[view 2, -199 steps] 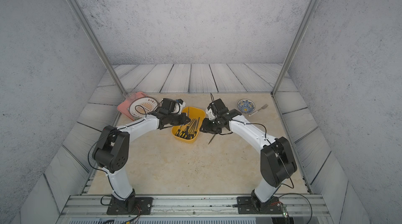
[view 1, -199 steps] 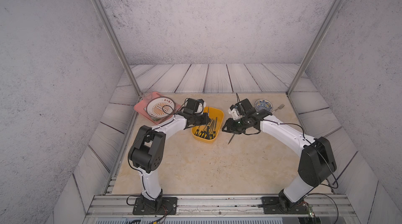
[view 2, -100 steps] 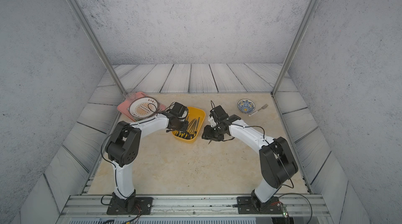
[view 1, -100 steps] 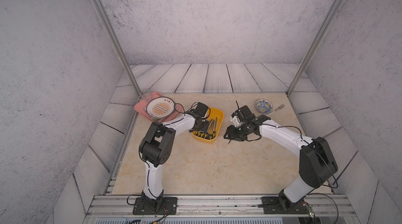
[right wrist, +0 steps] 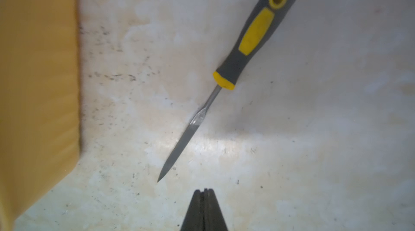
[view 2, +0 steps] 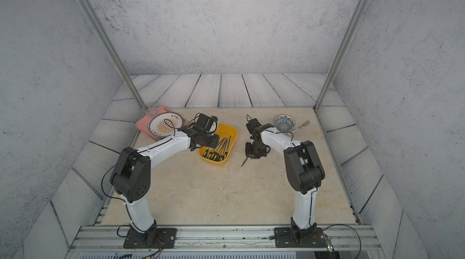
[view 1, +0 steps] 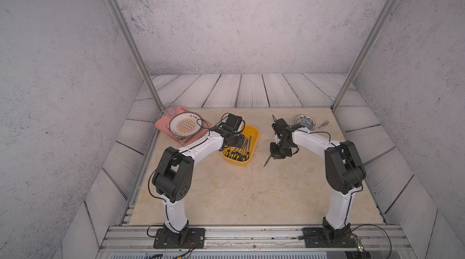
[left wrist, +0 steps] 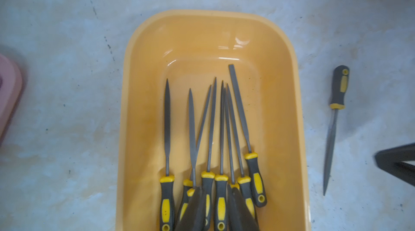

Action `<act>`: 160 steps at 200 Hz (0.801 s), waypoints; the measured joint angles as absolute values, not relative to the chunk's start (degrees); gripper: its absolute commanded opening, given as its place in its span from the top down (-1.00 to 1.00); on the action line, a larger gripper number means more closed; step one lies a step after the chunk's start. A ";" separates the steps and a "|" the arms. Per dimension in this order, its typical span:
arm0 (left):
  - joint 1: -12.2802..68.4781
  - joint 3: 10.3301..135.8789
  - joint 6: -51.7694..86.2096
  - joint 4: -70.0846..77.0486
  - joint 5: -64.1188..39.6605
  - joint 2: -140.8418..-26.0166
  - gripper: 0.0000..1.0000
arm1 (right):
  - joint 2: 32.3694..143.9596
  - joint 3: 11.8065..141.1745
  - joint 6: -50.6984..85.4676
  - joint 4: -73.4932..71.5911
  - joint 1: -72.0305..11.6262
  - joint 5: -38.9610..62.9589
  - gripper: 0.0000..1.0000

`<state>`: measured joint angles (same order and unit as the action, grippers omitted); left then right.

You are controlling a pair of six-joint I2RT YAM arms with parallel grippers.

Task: Put the file tool into the storage box
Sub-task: Adjust the file tool at the center of the board.

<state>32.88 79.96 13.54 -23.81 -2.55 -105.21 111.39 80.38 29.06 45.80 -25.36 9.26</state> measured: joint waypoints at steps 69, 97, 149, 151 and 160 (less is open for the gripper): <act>33.34 78.96 13.78 -23.79 -2.55 -104.29 0.54 | 113.16 77.58 31.97 41.80 -25.76 16.27 0.76; 33.34 78.96 13.76 -23.79 -2.35 -104.29 0.54 | 115.61 79.22 32.53 41.30 -25.74 17.91 0.74; 33.34 78.94 13.69 -23.81 -1.69 -104.29 0.54 | 123.90 92.90 31.75 43.13 -24.18 18.02 0.72; 33.34 78.91 13.67 -23.81 -1.69 -104.27 0.54 | 124.09 93.36 31.59 43.27 -24.05 17.93 0.71; 33.34 78.89 13.67 -23.81 -1.69 -104.27 0.54 | 124.66 95.11 31.22 44.05 -23.57 17.65 0.68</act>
